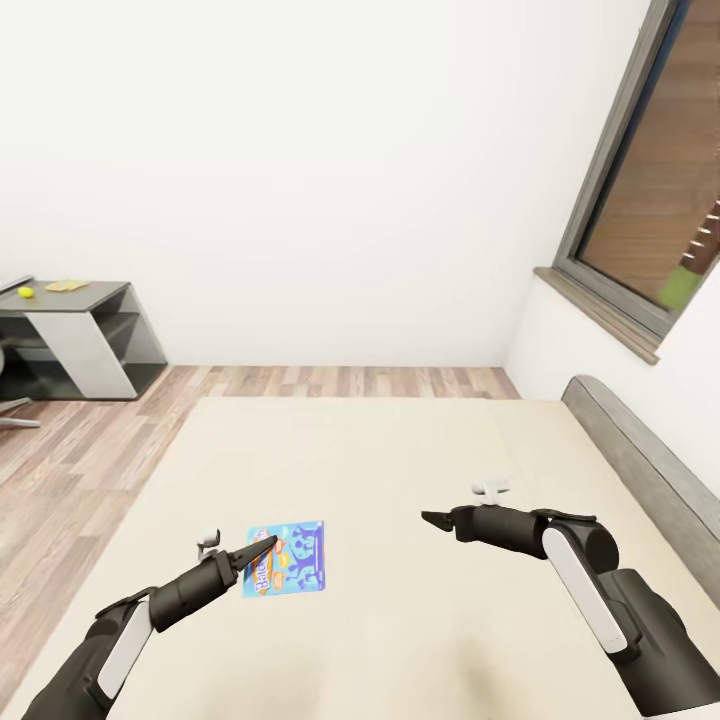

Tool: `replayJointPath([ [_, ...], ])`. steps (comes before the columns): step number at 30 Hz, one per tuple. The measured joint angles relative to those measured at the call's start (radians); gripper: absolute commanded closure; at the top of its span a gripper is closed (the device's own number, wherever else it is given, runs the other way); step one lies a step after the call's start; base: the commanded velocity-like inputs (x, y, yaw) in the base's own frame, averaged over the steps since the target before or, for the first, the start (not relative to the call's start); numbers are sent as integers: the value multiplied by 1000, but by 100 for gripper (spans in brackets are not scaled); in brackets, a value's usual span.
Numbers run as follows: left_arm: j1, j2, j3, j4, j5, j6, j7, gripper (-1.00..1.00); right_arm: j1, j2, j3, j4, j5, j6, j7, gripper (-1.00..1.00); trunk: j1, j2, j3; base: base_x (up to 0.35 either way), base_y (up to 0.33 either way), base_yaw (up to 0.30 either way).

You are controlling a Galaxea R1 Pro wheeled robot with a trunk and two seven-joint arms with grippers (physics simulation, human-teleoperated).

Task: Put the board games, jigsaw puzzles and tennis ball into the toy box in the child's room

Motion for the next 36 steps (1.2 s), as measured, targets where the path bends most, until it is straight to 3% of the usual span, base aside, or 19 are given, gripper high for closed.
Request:
replayJointPath([
  [36,0,-1,-2,1,-1,1,6,100,0,0,-14,1,0,0,0,-100,0,0,0,0,22,-13],
])
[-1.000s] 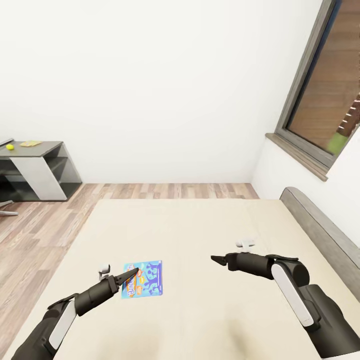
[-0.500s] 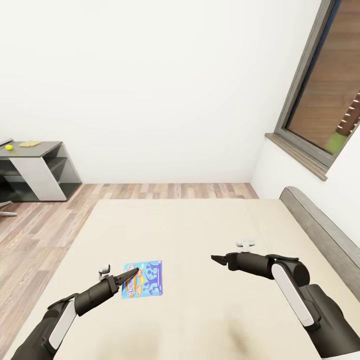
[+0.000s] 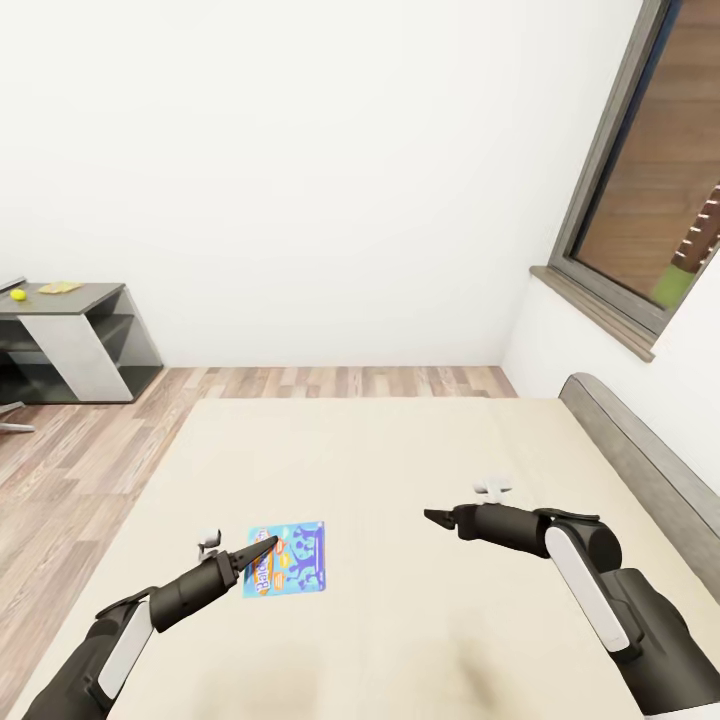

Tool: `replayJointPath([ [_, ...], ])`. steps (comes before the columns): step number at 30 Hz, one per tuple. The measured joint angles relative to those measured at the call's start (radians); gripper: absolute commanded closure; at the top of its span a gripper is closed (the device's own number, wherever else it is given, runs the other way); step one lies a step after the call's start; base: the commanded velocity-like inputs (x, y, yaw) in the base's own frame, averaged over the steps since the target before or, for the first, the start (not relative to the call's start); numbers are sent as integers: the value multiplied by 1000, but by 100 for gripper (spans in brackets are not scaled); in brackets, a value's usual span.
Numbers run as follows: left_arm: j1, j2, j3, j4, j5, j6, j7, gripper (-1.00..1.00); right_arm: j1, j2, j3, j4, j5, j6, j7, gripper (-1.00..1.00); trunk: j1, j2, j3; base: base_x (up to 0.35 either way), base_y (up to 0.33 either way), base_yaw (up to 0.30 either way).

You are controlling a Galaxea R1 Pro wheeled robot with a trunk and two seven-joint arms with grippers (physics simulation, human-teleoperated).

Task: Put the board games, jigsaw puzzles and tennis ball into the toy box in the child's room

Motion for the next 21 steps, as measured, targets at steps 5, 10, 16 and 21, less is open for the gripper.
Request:
replayJointPath([
  [5,0,-1,-2,0,2,0,-1,100,0,0,-2,0,-1,1,1,-100,0,0,0,0,0,0],
  [10,0,-2,-3,0,4,0,-3,100,0,1,-2,-1,-1,1,2,-100,0,0,0,0,0,0],
  [16,0,-3,-5,0,4,0,-6,100,0,0,-3,-1,-2,2,2,-100,0,0,0,0,0,0],
  [21,0,-3,-6,0,4,0,-6,100,1,0,-3,-1,-3,2,2,-100,0,0,0,0,0,0],
])
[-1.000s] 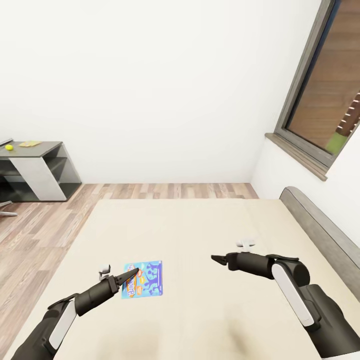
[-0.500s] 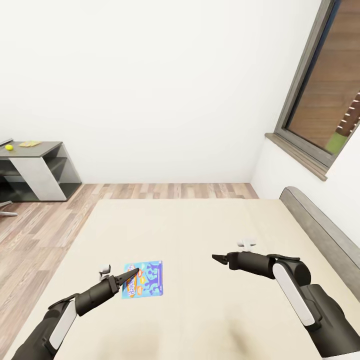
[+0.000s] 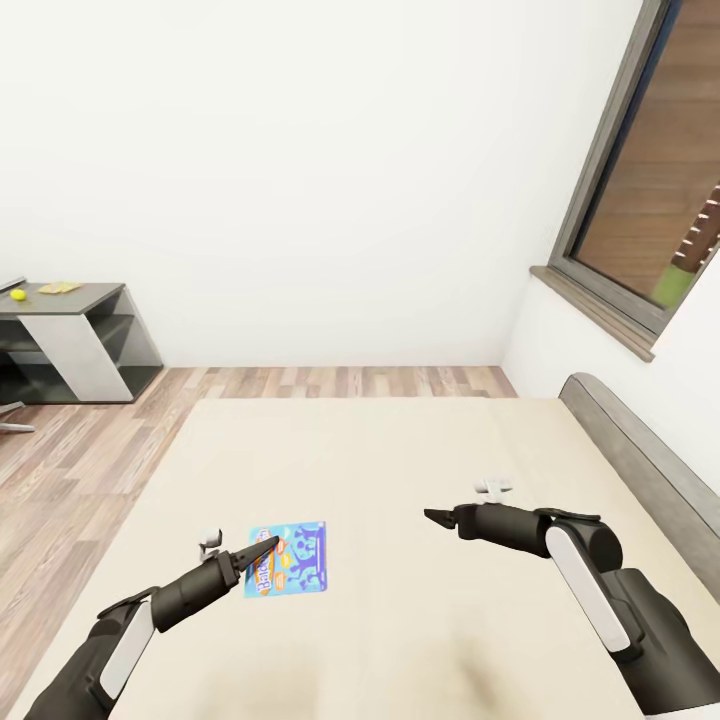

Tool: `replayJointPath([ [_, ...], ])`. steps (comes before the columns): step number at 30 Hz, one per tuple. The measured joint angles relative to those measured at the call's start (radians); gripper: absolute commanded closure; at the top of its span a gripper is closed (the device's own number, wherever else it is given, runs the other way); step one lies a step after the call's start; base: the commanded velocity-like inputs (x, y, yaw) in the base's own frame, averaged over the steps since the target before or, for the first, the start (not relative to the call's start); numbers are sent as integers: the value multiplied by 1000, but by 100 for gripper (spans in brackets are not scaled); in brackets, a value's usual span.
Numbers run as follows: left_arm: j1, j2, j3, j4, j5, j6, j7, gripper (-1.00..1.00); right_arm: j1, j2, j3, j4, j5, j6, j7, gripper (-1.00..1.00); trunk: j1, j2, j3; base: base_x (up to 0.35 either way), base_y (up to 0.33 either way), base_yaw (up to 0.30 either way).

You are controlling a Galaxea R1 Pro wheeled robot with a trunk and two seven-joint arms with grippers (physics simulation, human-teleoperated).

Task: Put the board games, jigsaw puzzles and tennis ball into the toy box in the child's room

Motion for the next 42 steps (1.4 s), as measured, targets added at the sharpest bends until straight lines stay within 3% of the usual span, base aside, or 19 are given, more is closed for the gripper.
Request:
replayJointPath([
  [11,0,0,0,0,-1,0,-4,100,0,2,1,1,1,1,0,-100,0,0,0,0,110,0],
  [42,0,1,-1,-2,-1,-4,-8,100,1,-2,-2,0,2,1,0,-100,0,0,0,0,260,0],
])
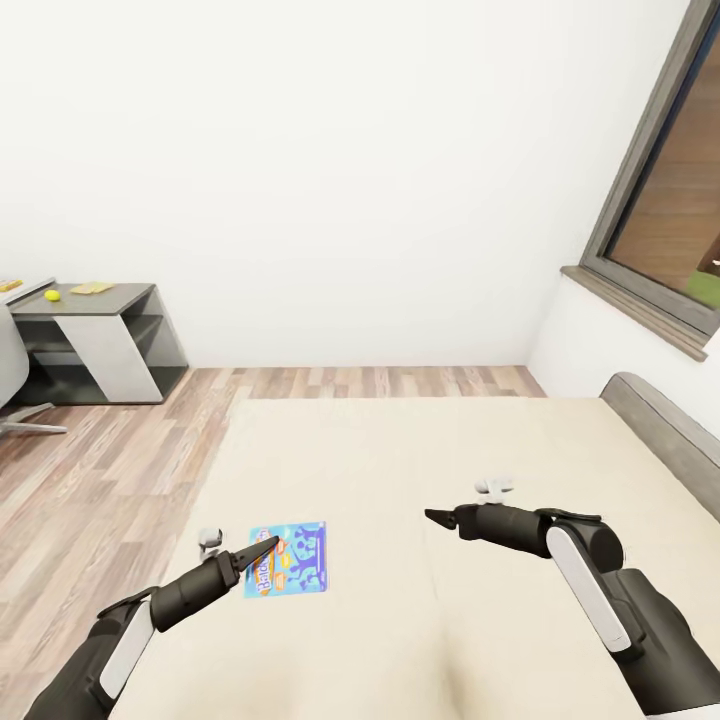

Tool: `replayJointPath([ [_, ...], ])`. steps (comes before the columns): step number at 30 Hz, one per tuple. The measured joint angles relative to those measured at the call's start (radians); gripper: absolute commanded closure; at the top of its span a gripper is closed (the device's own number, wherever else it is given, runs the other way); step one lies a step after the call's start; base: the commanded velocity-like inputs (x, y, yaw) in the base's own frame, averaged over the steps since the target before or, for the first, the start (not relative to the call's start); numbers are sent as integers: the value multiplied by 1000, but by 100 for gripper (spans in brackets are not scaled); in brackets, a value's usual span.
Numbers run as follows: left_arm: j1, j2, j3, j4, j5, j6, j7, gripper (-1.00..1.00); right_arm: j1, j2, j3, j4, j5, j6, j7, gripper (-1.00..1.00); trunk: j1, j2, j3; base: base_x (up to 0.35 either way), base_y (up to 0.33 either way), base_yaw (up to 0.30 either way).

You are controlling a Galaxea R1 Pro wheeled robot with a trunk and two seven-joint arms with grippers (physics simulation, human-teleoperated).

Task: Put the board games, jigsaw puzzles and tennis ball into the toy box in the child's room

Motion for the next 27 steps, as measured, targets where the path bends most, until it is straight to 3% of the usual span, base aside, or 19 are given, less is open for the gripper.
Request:
replayJointPath([
  [27,0,0,0,0,0,-7,-1,100,0,-2,-1,-2,0,0,0,-100,0,0,0,0,268,0],
])
